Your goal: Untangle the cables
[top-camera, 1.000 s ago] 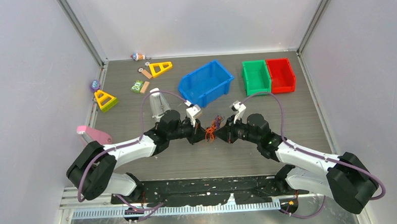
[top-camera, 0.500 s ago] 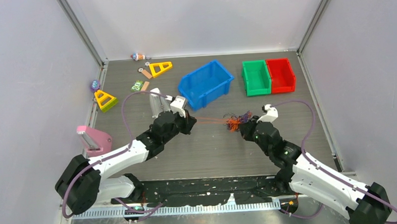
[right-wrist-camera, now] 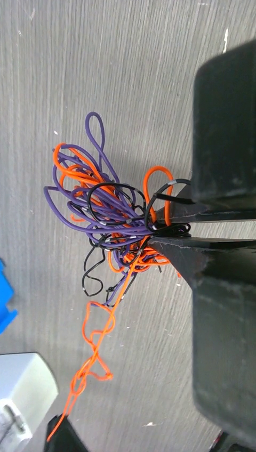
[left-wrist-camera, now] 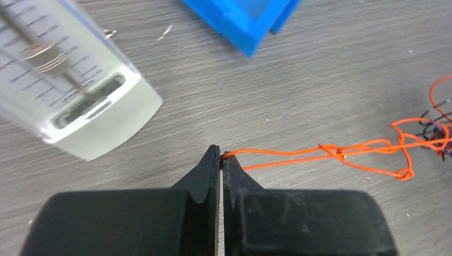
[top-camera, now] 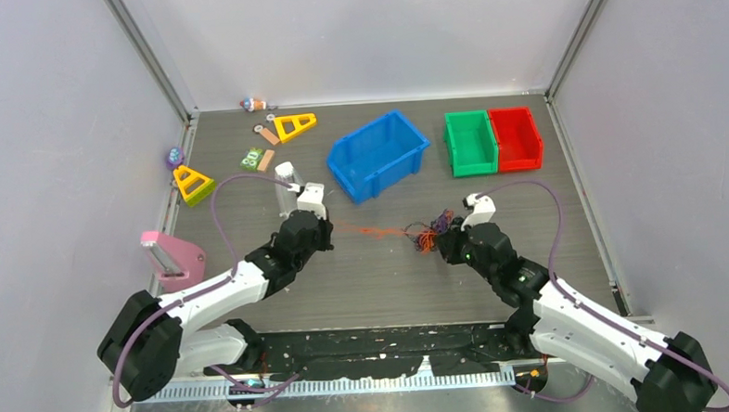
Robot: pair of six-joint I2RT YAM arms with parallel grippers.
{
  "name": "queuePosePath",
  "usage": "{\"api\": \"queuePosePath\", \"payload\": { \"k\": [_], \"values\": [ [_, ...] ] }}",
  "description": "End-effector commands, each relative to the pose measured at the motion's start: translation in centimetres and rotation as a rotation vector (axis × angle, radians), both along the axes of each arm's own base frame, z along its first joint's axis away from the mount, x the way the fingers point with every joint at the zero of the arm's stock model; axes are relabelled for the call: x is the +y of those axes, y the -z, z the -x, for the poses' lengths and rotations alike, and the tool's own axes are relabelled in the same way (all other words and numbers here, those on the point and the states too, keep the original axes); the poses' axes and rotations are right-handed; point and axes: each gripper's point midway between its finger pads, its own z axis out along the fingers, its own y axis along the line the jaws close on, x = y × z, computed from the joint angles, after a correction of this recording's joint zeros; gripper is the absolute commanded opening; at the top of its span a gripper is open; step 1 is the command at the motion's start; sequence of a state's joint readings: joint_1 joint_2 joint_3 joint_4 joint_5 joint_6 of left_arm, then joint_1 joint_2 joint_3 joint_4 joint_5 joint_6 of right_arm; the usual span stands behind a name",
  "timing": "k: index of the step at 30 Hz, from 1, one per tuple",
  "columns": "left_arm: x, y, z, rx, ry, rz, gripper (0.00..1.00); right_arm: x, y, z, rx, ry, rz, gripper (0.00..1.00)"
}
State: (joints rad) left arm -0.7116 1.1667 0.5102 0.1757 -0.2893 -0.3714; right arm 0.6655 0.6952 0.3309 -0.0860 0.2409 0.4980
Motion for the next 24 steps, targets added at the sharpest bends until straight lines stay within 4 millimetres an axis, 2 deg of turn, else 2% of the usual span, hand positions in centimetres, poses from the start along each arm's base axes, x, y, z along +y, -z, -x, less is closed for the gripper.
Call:
{"api": "queuePosePath", "payload": {
  "k": [1, 2, 4, 5, 6, 7, 8, 10, 12, 13, 15, 18, 19, 22, 24],
  "values": [
    [6.4, -0.9, -1.0, -0.047, -0.292, -0.141, 0.0, -0.7, -0.8, -1.4, -0.028, 0.028, 0.078, 0.14],
    [6.2, -1.1, -1.0, -0.059, -0.272, -0.129, 0.0, -0.3, -0.5, -1.3, -0.013, 0.006, 0.082, 0.46],
    [4.0, -1.3, -0.6, -0.082, -0.141, -0.071, 0.0, 0.5, -0.2, -1.1, 0.002, -0.041, 0.077, 0.8],
    [2.6, -1.4, -0.3, -0.095, -0.059, -0.034, 0.0, 0.9, -0.1, -0.9, 0.008, -0.065, 0.074, 0.84],
    [0.6, -1.6, 0.4, -0.098, 0.054, 0.011, 0.0, 1.1, -0.1, -1.0, 0.012, -0.077, 0.078, 0.85],
    [-0.4, -1.7, 0.5, -0.107, 0.105, 0.028, 0.0, 1.3, 0.0, -0.9, 0.015, -0.09, 0.075, 0.82],
    [-1.6, -1.7, 1.0, -0.094, 0.173, 0.045, 0.0, 1.5, 0.0, -1.0, 0.018, -0.093, 0.078, 0.74],
    [-3.5, -1.5, 1.7, -0.059, 0.282, 0.061, 0.01, 1.7, 0.1, -1.1, 0.021, -0.103, 0.079, 0.66],
    [-5.1, -1.4, 2.5, -0.022, 0.375, 0.082, 0.07, 2.1, 0.0, -1.2, 0.024, -0.12, 0.08, 0.68],
    [-5.5, -1.4, 2.7, -0.015, 0.399, 0.09, 0.12, 2.3, -0.3, -1.5, 0.018, -0.121, 0.076, 0.71],
    [-6.2, -1.5, 3.0, -0.018, 0.432, 0.107, 0.29, 2.4, -0.5, -2.0, 0.022, -0.11, 0.081, 0.78],
    [-6.7, -1.7, 3.4, -0.029, 0.463, 0.119, 0.54, 2.3, -0.4, -3.0, 0.041, -0.081, 0.102, 0.76],
    [-6.7, -1.7, 3.4, -0.031, 0.462, 0.118, 0.58, 1.9, -0.8, -3.6, 0.037, -0.046, 0.111, 0.75],
    [-6.8, -2.4, 2.6, -0.049, 0.434, 0.103, 0.7, 0.6, 0.0, -4.9, 0.087, 0.059, 0.13, 0.73],
    [-7.0, -3.4, 2.0, -0.054, 0.422, 0.071, 0.73, 0.4, 0.6, -5.5, 0.124, 0.067, 0.11, 0.73]
  ]
}}
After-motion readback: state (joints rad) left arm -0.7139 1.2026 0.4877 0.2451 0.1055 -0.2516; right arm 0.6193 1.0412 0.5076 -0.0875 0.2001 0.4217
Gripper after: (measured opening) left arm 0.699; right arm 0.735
